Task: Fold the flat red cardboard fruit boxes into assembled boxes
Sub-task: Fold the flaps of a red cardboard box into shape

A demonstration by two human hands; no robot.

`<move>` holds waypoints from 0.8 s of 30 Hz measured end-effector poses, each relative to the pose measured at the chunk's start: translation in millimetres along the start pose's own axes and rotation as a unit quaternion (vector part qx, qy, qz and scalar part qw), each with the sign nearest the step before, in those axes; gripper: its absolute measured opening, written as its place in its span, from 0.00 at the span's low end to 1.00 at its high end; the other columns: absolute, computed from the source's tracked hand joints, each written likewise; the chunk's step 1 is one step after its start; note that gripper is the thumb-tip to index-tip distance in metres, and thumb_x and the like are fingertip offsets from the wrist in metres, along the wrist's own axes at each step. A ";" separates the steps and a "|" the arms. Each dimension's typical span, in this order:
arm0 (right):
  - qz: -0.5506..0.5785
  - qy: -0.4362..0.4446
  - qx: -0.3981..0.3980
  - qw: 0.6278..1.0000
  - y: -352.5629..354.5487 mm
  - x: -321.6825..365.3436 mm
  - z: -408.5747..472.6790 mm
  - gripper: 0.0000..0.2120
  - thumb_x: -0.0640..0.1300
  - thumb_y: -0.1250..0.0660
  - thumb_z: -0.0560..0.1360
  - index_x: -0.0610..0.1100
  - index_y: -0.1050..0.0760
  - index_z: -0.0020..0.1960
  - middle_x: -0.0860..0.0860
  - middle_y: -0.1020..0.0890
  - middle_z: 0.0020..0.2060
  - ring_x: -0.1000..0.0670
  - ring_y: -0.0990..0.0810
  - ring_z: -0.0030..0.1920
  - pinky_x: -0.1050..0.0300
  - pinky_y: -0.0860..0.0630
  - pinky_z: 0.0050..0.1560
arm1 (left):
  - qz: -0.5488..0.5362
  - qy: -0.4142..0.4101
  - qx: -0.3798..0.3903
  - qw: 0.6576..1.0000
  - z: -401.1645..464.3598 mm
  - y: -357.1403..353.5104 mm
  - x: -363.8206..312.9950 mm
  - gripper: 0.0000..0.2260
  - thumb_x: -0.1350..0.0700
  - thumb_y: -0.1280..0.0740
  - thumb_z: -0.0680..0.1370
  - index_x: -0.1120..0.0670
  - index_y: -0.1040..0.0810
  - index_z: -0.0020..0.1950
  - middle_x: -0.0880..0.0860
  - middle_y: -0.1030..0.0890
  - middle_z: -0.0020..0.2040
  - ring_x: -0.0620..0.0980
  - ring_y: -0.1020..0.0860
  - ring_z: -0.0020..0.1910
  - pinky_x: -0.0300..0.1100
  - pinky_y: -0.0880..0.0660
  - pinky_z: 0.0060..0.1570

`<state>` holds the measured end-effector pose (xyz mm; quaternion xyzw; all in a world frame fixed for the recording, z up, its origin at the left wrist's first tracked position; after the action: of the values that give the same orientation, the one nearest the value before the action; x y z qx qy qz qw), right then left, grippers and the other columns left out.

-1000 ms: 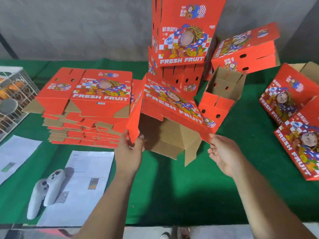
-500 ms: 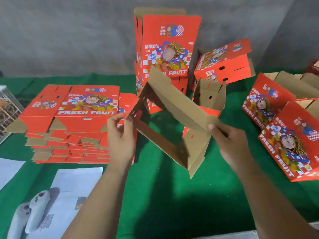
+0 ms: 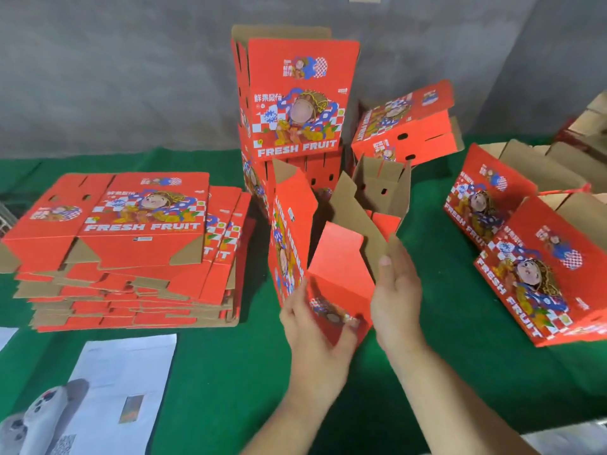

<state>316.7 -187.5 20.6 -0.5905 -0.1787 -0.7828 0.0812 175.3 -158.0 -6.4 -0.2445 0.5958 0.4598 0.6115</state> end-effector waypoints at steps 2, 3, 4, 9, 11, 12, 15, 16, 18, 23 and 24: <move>0.030 0.002 0.015 0.999 -6.0 6.1 -13.2 0.23 0.37 0.43 0.86 0.51 0.34 0.80 0.62 0.33 0.75 0.67 0.37 0.75 0.60 0.41 0.79 | 0.000 -0.031 0.027 0.999 5.0 -0.9 -4.3 0.41 0.59 0.25 0.76 0.42 0.46 0.80 0.50 0.42 0.77 0.33 0.50 0.78 0.25 0.51 0.74; 0.050 0.003 0.028 0.998 -9.3 9.5 -18.9 0.24 0.38 0.43 0.87 0.55 0.34 0.79 0.64 0.32 0.76 0.66 0.37 0.76 0.60 0.40 0.79 | -0.001 -0.052 0.051 0.997 8.1 0.5 -7.5 0.40 0.59 0.26 0.78 0.40 0.47 0.80 0.49 0.44 0.79 0.34 0.51 0.79 0.26 0.51 0.74; 0.073 -0.001 0.043 0.996 -11.9 12.8 -24.3 0.24 0.39 0.43 0.87 0.58 0.34 0.79 0.67 0.31 0.75 0.66 0.35 0.76 0.63 0.38 0.77 | 0.004 -0.072 0.081 0.994 10.0 2.5 -9.4 0.40 0.57 0.27 0.79 0.38 0.48 0.80 0.48 0.46 0.80 0.34 0.52 0.80 0.26 0.52 0.75; 0.139 -0.057 0.097 0.984 -13.5 21.6 -39.3 0.20 0.40 0.41 0.86 0.63 0.30 0.70 0.69 0.21 0.61 0.64 0.23 0.65 0.74 0.28 0.57 | 0.078 -0.070 0.148 0.983 16.1 17.8 -6.1 0.38 0.46 0.26 0.78 0.34 0.45 0.82 0.39 0.60 0.82 0.37 0.63 0.81 0.42 0.50 0.81; 0.122 -0.065 0.114 0.984 -12.3 23.6 -41.9 0.19 0.41 0.35 0.84 0.65 0.31 0.64 0.57 0.23 0.65 0.57 0.22 0.63 0.72 0.27 0.52 | 0.137 -0.066 0.153 0.976 17.2 19.4 -9.5 0.34 0.43 0.28 0.77 0.34 0.40 0.80 0.44 0.62 0.83 0.43 0.62 0.82 0.52 0.46 0.81; 0.107 -0.067 0.134 0.983 -12.2 25.4 -43.2 0.20 0.43 0.32 0.82 0.67 0.33 0.61 0.53 0.28 0.66 0.56 0.23 0.63 0.71 0.27 0.53 | 0.178 -0.062 0.157 0.969 16.7 17.9 -11.6 0.33 0.44 0.30 0.78 0.35 0.41 0.80 0.47 0.63 0.83 0.48 0.61 0.84 0.57 0.44 0.80; 0.083 -0.072 0.204 0.973 -16.7 32.3 -47.6 0.24 0.55 0.28 0.70 0.70 0.39 0.56 0.51 0.33 0.69 0.53 0.27 0.68 0.56 0.27 0.65 | 0.270 -0.036 0.188 0.944 13.4 12.1 -15.4 0.37 0.49 0.35 0.81 0.33 0.54 0.82 0.54 0.64 0.84 0.57 0.58 0.84 0.66 0.36 0.75; 0.062 -0.060 0.208 0.974 -17.7 33.5 -49.3 0.26 0.57 0.29 0.68 0.69 0.42 0.56 0.53 0.35 0.67 0.52 0.30 0.69 0.54 0.29 0.67 | 0.279 -0.026 0.190 0.941 11.9 11.9 -15.4 0.37 0.51 0.37 0.82 0.31 0.57 0.81 0.55 0.65 0.84 0.58 0.52 0.84 0.63 0.31 0.72; 0.010 -0.018 0.199 0.980 -17.7 35.9 -52.8 0.26 0.58 0.29 0.66 0.65 0.43 0.55 0.58 0.40 0.60 0.53 0.34 0.69 0.58 0.32 0.63 | 0.272 -0.001 0.176 0.946 10.9 18.0 -15.4 0.36 0.55 0.38 0.81 0.27 0.52 0.78 0.54 0.70 0.82 0.62 0.30 0.75 0.55 0.22 0.57; -0.062 0.065 0.208 0.974 -11.6 37.5 -59.8 0.27 0.64 0.28 0.65 0.57 0.39 0.53 0.61 0.42 0.60 0.64 0.34 0.65 0.73 0.33 0.57 | 0.299 -0.010 0.133 0.945 25.1 50.5 -4.4 0.24 0.52 0.33 0.82 0.33 0.34 0.74 0.54 0.60 0.85 0.60 0.34 0.76 0.48 0.25 0.54; -0.081 0.086 0.223 0.968 -10.5 37.6 -60.7 0.27 0.65 0.27 0.65 0.57 0.38 0.53 0.62 0.42 0.61 0.66 0.36 0.66 0.77 0.35 0.57 | 0.297 -0.013 0.130 0.946 27.4 57.5 0.0 0.24 0.51 0.32 0.82 0.37 0.32 0.77 0.55 0.54 0.86 0.53 0.47 0.78 0.45 0.28 0.64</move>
<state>247.9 -197.5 40.0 -0.4712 -0.3886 -0.7751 0.1619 140.1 -108.5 12.6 0.0311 0.6877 0.5421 0.4818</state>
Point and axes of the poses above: each hand's wrist, its own z-axis towards the middle knuckle, its own y-axis out of the back of the hand, x = y × z, the point moved 1 cm from there along z, towards the middle knuckle
